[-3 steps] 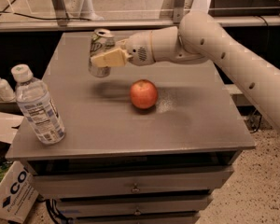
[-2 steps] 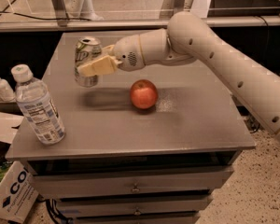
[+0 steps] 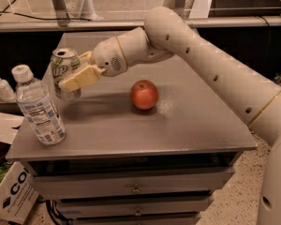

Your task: Move 7up can near blue plastic bottle

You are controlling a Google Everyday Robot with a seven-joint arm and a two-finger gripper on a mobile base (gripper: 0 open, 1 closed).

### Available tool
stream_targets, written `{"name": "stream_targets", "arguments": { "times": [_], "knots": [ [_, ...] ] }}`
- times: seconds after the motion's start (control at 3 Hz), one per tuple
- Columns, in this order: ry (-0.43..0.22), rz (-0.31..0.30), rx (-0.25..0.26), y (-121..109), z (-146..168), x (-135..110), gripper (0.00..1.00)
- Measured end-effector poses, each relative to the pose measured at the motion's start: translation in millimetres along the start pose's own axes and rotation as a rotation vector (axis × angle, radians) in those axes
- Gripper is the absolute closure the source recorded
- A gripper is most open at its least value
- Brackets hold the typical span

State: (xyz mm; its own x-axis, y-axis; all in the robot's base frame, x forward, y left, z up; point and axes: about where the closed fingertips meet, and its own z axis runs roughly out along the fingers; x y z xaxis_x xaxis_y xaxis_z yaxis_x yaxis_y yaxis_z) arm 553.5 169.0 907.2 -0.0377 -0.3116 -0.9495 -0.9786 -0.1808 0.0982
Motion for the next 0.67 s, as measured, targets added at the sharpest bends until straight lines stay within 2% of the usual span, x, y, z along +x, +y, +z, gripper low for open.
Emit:
{"name": "stream_targets", "arguments": {
  "times": [0.33,0.67],
  "knots": [
    [0.039,-0.072,-0.059,7.1,19.1,1.7,1.0],
    [0.072,-0.132,-0.088,5.2,35.1,8.7,1.0]
  ]
}}
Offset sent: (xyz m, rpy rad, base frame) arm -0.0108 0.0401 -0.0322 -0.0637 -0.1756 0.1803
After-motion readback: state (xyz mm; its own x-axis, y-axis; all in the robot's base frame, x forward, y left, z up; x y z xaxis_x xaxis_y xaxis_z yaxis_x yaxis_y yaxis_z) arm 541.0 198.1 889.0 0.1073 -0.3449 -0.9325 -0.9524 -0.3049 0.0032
